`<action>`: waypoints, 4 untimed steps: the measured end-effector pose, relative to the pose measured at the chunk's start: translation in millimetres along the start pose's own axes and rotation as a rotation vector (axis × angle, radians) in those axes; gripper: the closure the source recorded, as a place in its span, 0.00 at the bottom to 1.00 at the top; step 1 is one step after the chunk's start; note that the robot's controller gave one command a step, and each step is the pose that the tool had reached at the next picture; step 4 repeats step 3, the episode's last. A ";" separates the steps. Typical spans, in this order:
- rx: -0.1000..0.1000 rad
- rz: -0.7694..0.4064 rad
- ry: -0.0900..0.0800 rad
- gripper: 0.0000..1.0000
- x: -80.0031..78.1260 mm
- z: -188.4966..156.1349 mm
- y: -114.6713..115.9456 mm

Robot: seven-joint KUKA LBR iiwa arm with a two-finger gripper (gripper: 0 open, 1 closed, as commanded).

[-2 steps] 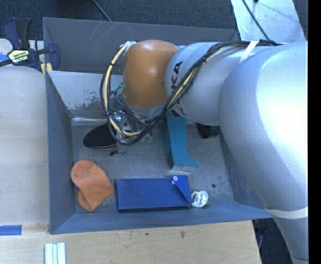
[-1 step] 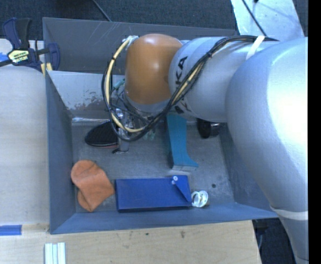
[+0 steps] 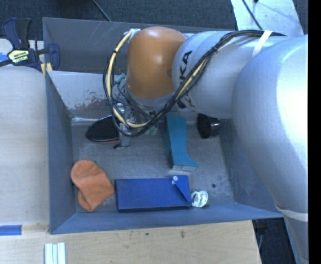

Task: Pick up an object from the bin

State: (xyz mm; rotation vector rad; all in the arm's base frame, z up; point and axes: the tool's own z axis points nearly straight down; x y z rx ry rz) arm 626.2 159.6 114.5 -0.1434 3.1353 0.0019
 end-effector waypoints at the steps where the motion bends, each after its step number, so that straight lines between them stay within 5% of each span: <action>1: 0.000 0.000 -0.003 1.00 -0.8 -14.6 0.1; 4: 0.001 0.000 0.003 1.00 0.0 -39.0 -0.1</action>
Offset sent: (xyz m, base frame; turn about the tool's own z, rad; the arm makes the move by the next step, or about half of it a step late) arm -0.0001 -0.0001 0.0529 0.0000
